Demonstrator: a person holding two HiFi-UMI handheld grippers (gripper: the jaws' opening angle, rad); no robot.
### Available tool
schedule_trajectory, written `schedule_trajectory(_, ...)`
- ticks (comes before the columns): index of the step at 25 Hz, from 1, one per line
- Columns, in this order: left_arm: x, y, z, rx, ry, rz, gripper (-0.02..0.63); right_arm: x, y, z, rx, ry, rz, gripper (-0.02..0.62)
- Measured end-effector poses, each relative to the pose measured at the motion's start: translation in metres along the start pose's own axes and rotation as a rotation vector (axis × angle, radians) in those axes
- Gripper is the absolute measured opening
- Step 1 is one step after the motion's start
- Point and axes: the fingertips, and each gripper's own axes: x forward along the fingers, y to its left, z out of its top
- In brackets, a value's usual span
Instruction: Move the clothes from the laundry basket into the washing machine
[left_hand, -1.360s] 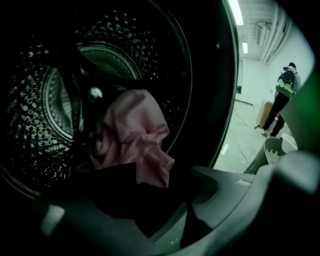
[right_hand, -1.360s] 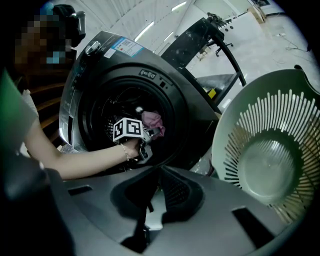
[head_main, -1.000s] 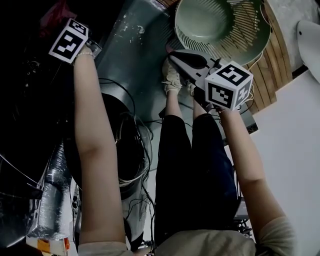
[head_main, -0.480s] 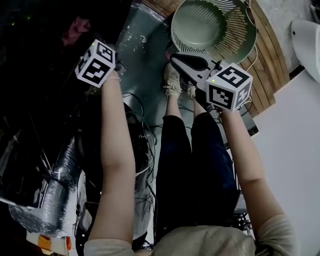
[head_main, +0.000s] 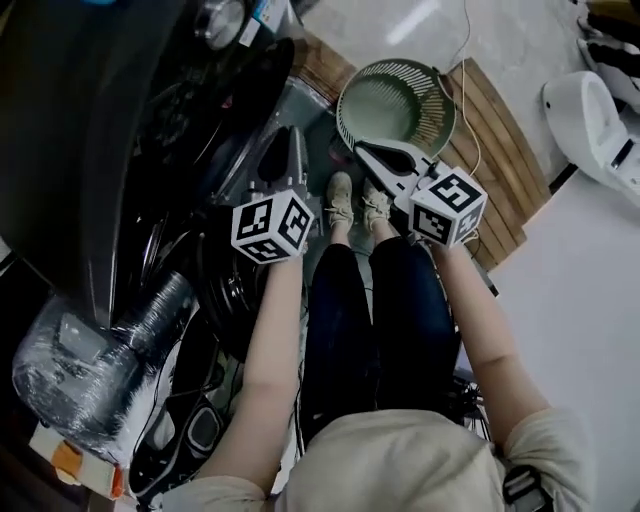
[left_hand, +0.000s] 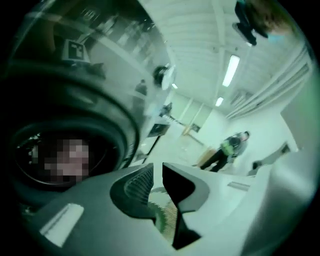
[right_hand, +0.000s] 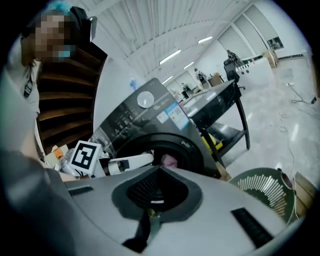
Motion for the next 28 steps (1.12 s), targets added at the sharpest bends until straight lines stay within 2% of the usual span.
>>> schedule_trajectory(3, -0.030, -0.057, 0.044, 0.024, -0.052, -0.173, 0.012, -0.028, 0.028, 0.038, -0.025, -0.035, -0.010, 0.009)
schedule_trajectory(4, -0.039, -0.073, 0.056, 0.037, -0.061, -0.221, 0.011, -0.036, 0.036, 0.047, -0.027, -0.030, -0.023, 0.009)
schedule_trajectory(7, -0.066, -0.113, 0.079, 0.051, -0.020, -0.342, 0.011, -0.063, 0.062, 0.066, -0.032, -0.006, -0.054, 0.009)
schedule_trajectory(9, -0.081, -0.135, 0.092, 0.095, 0.006, -0.391, 0.011, -0.080, 0.080, 0.083, -0.068, -0.014, -0.066, 0.009)
schedule_trajectory(12, -0.095, -0.158, 0.107, 0.202, 0.016, -0.418, 0.011, -0.102, 0.099, 0.113, -0.122, -0.051, -0.101, 0.009)
schedule_trajectory(16, -0.112, -0.181, 0.123, 0.296, 0.018, -0.432, 0.011, -0.129, 0.120, 0.139, -0.201, -0.098, -0.156, 0.009)
schedule_trajectory(21, -0.131, -0.205, 0.140, 0.318, -0.012, -0.433, 0.010, -0.150, 0.140, 0.167, -0.292, -0.158, -0.170, 0.009)
schedule_trajectory(25, -0.146, -0.215, 0.140, 0.356, -0.027, -0.400, 0.009, -0.162, 0.158, 0.182, -0.316, -0.222, -0.191, 0.009)
schedule_trajectory(28, -0.151, -0.222, 0.138, 0.364, -0.028, -0.386, 0.009, -0.169, 0.171, 0.188, -0.343, -0.257, -0.176, 0.009)
